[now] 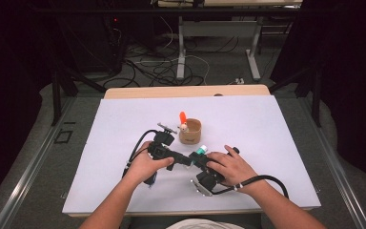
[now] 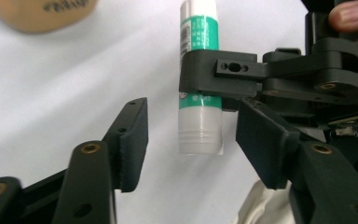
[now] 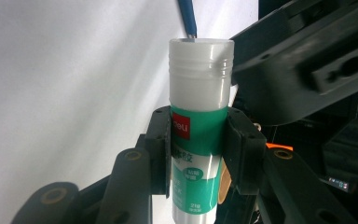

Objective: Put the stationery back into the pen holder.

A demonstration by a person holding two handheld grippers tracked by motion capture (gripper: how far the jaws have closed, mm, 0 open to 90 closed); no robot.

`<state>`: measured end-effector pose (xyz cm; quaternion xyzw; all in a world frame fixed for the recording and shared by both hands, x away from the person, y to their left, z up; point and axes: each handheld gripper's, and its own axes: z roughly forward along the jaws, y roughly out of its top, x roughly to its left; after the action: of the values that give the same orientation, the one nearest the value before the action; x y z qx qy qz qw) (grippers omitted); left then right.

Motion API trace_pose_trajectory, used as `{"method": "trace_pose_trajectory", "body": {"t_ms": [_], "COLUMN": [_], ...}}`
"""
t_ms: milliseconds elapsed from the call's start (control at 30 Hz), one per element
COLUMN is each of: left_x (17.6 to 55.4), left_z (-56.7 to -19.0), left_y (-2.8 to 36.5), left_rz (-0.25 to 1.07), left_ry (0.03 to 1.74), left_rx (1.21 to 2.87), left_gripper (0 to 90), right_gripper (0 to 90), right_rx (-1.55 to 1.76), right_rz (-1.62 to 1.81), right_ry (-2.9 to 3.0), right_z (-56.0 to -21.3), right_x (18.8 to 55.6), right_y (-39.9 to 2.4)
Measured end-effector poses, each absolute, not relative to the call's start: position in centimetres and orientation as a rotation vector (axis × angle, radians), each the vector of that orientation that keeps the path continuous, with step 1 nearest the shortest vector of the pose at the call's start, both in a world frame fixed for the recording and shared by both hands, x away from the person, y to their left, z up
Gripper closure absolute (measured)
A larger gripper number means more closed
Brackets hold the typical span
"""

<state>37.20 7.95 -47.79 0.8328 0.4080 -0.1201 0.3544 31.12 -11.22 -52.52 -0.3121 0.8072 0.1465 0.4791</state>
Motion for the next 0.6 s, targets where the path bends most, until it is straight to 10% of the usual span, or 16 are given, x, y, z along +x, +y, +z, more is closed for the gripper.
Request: {"method": "trace_pose_trajectory", "body": {"t_ms": [600], "left_x": [38.2], "left_z": [-47.5], "left_y": [10.9], "left_rz": [-0.059], "left_ry": [1.09], "left_rx": [2.083], "left_gripper": [35.1], "right_gripper": [65.6], "right_rx": [-0.547], "right_rz": [0.507], "right_ry": [2.043], "right_z": [-52.1], "right_x": [33.4], "right_y": [-12.0]}}
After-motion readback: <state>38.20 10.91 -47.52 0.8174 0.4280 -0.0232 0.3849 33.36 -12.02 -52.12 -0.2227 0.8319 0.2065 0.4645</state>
